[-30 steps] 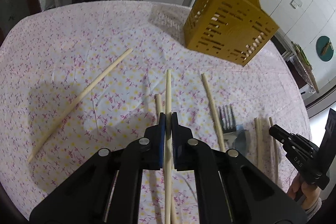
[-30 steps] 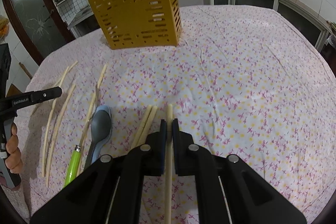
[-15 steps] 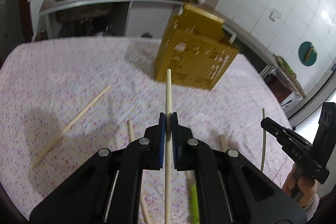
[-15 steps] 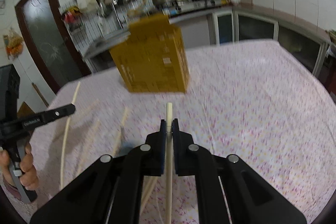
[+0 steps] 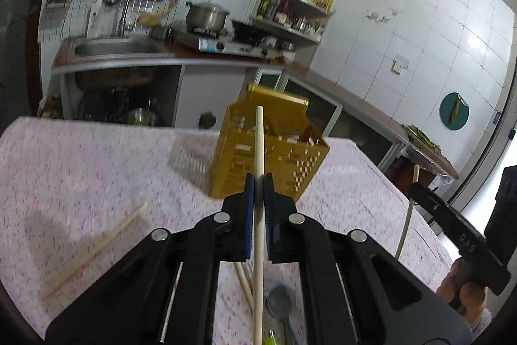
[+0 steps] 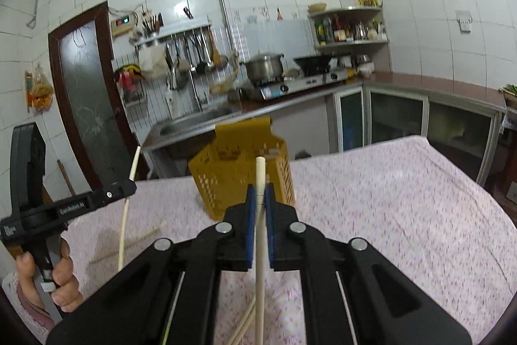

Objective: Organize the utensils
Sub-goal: 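Lift both held chopsticks and carry them above the yellow holder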

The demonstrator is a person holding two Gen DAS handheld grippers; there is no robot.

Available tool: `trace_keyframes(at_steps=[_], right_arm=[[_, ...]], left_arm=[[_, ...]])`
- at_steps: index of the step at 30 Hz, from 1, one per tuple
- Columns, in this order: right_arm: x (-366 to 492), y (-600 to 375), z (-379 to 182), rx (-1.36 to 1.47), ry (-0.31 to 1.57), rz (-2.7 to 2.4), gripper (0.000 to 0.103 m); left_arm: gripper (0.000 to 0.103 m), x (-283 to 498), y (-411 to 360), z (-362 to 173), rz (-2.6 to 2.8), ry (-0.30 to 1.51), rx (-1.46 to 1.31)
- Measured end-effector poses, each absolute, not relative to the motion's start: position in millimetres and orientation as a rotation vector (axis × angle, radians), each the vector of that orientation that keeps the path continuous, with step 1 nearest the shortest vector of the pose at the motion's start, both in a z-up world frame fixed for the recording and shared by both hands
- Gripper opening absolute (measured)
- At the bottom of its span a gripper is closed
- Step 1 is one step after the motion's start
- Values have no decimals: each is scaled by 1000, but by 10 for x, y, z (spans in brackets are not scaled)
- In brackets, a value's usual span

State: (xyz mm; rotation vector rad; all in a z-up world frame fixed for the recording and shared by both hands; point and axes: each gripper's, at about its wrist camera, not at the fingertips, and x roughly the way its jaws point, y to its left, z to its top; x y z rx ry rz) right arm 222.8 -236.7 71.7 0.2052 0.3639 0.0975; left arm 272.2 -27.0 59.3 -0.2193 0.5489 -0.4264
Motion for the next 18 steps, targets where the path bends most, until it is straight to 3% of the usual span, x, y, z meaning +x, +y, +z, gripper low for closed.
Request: trace_keyframes(at_steps=[18], right_arm=[[3179,-2392,1699,130,79,71,6]], left_arm=[[4,3602,-671,1406,-426,259,-116]])
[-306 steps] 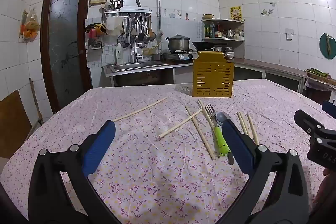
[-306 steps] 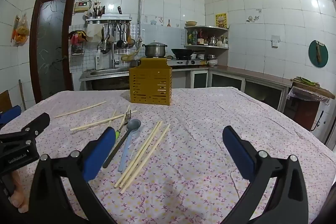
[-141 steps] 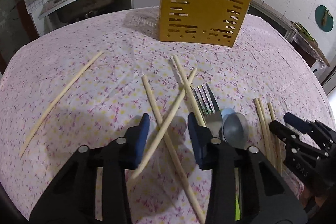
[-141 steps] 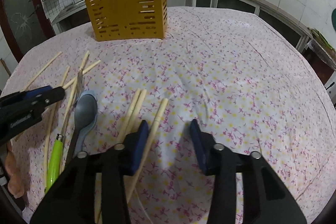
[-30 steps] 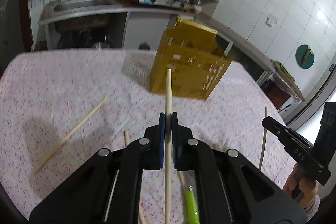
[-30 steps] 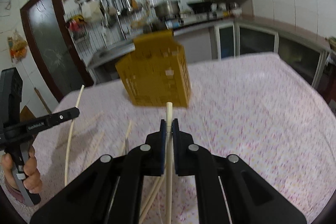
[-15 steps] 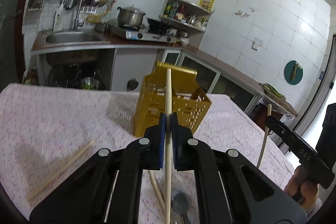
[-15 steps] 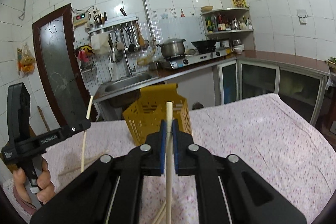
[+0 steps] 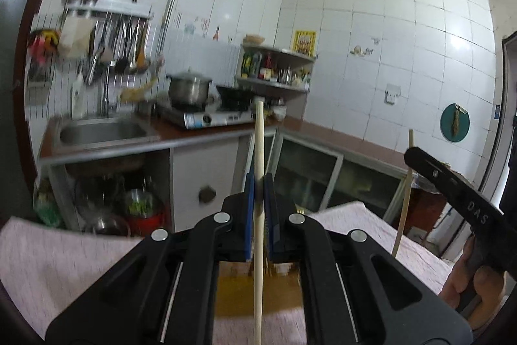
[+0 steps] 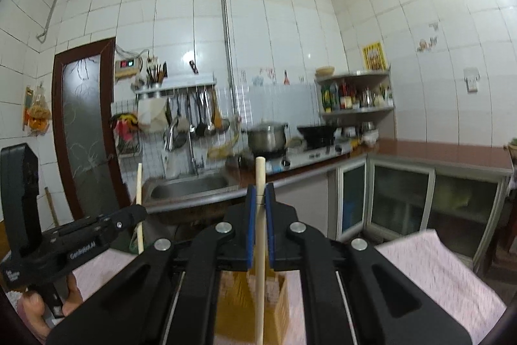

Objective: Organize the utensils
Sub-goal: 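Lift both held chopsticks and carry them above the yellow holder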

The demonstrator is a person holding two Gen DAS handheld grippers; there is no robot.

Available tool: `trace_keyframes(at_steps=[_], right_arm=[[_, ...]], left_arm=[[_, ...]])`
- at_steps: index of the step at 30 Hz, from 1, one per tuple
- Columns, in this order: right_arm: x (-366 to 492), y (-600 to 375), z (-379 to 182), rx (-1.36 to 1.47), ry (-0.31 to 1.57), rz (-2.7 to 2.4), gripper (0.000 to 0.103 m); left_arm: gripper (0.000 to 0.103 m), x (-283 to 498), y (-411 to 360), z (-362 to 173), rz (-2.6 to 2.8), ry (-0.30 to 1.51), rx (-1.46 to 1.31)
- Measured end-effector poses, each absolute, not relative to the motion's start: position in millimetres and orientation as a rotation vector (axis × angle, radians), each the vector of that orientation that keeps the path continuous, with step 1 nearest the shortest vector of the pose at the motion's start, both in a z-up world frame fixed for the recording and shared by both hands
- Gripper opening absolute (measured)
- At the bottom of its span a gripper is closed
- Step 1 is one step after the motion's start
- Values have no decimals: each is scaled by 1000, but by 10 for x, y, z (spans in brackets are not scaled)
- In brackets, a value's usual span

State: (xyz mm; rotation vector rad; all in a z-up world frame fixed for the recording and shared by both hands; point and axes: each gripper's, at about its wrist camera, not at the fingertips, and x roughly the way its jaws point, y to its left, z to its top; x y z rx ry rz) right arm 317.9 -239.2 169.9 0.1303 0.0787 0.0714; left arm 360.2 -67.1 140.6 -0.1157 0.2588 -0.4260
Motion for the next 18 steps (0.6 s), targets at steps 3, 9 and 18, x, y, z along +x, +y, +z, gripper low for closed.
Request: trace_keyframes(at_steps=[3,9,18], right_arm=[[3421,-2414,1880,131,38,60,6],[3806,-2370,1957,128,-16,39,6],[4051,-2238,1590,77,-26,27,6]], left_arm=[[4,3805,-732,1526,-415,226,-101],[4,4247,-826,1570,-369,180,-79],[4,4468,-942,1134,-373,193,-87]])
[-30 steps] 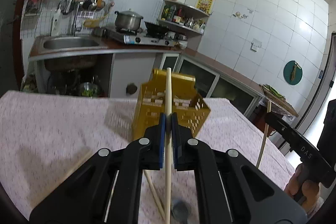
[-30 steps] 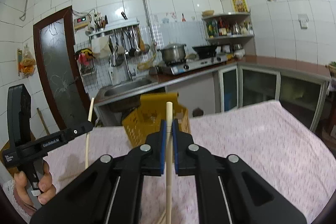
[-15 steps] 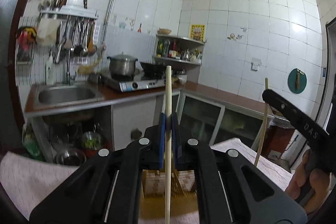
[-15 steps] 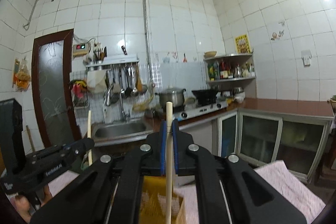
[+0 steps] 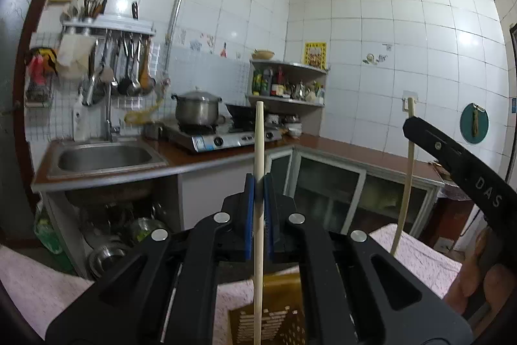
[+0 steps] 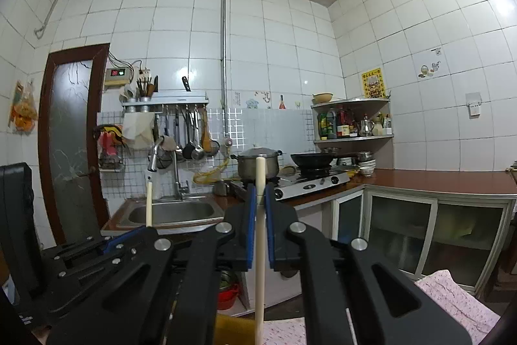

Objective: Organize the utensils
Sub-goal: 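Lift both held chopsticks and carry them above the yellow holder, then open both grippers to drop the chopsticks into the yellow holder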

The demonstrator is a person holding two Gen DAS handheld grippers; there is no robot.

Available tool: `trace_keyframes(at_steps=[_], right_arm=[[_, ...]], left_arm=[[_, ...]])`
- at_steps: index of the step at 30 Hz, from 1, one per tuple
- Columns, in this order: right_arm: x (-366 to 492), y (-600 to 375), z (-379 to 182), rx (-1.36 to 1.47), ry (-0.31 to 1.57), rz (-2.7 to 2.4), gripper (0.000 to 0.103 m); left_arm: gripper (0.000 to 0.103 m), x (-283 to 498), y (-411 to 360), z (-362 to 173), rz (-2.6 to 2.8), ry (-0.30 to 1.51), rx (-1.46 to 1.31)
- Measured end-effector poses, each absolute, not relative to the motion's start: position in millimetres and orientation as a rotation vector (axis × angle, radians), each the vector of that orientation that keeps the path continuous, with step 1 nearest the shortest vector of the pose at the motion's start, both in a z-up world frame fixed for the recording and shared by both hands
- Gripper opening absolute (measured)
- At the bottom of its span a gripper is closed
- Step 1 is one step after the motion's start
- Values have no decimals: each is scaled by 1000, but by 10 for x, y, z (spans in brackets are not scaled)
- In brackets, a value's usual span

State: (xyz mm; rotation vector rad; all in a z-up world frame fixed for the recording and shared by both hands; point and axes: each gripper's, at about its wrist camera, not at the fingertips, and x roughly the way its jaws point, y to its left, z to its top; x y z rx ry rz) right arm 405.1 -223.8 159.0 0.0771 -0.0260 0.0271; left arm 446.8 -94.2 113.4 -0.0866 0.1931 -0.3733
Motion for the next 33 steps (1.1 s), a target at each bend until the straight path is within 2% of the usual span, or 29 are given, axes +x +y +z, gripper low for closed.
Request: trace_keyframes(at_steps=[13,20,21,23,24,25,26,30,31,32,33], right_arm=[[4144,-2284,733,104,103,66,6],[4083,-2323,616,107,156,84,7],[4066,-2322,640,103,166,86,7],[4022,-2314,680,101,185,82,11],[3992,-2319,699,105,204,82,32],[3967,-2322,712,110,210,82,62],[3891,-2333,730,124,200,84,64],[3638,-2335,802,131,221,57,64],[3570,-2338,812,132,230,44,65],[3457,-2341,823,131,242,20,66],[3393,-2338,821,129,248,8,71]], left_arm=[[4,4294,-916,603,-352,250,-63],[6,4227,-736,536,-328,320,-98],[9,4195,-700,557,-323,327,-104],[28,4089,-595,613,-302,340,-117],[48,4045,-549,635,-292,353,-121],[56,3996,-508,646,-286,363,-125],[56,3907,-448,663,-281,371,-124],[71,3623,-291,705,-243,400,-96],[81,3529,-232,721,-226,404,-89],[87,3431,-170,738,-203,403,-82],[97,3365,-122,762,-185,398,-80]])
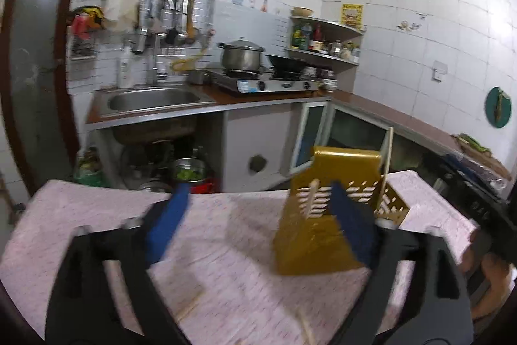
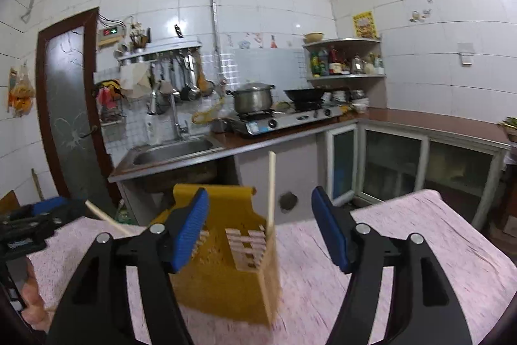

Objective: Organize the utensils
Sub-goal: 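Open both grippers to drop the chopsticks into the yellow holder, then lower the right gripper onto a chopstick while the left gripper grasps another chopstick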

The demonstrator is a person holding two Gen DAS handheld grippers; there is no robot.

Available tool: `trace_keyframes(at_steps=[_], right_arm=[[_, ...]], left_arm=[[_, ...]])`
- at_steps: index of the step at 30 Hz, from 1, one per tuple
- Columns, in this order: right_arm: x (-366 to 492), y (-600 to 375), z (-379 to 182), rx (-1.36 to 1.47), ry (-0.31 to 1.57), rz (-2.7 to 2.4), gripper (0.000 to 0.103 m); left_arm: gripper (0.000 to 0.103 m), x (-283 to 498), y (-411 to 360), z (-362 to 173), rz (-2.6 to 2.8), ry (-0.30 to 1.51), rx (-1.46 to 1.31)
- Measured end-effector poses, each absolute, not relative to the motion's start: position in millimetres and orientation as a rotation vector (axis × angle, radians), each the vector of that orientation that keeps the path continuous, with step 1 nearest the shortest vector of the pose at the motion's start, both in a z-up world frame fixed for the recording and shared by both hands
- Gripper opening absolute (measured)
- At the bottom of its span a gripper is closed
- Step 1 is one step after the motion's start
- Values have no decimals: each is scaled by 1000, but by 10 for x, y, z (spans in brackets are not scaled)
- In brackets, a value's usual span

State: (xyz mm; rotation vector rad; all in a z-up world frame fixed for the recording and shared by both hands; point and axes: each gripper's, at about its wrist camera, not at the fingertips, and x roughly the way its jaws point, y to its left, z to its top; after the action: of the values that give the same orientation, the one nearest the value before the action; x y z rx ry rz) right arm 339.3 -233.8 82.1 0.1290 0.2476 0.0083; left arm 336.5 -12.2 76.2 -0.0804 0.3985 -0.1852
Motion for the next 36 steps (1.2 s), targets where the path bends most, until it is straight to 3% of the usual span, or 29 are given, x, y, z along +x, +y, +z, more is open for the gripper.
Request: trace_keyframes(at_steps=[3,7,16,27,29,31,36], right_arm=[[3130,-2320,790,106,264,-63,85],[2835,-2322,682,114,315,-128,92],[2435,-2173,265,128,473,-150,94],[2440,-1987,-290,96,683,-137,93],[2446,-1993,-365,110,718,-124,91],[2453,-1997,-431,111,764,-114,74],[2464,-2056,-498,146,808,-97,57]], left_arm=[[98,3120,42,780,-124,390,-71],[98,2899,220,673,-79,450,-65],[98,2556,290,260,-83,552,15],[98,2640,357,-251,-141,769,-156],[98,2672,288,-317,-144,793,-134],[98,2673,216,-387,-144,810,-105],[91,2680,53,-482,-167,857,-66]])
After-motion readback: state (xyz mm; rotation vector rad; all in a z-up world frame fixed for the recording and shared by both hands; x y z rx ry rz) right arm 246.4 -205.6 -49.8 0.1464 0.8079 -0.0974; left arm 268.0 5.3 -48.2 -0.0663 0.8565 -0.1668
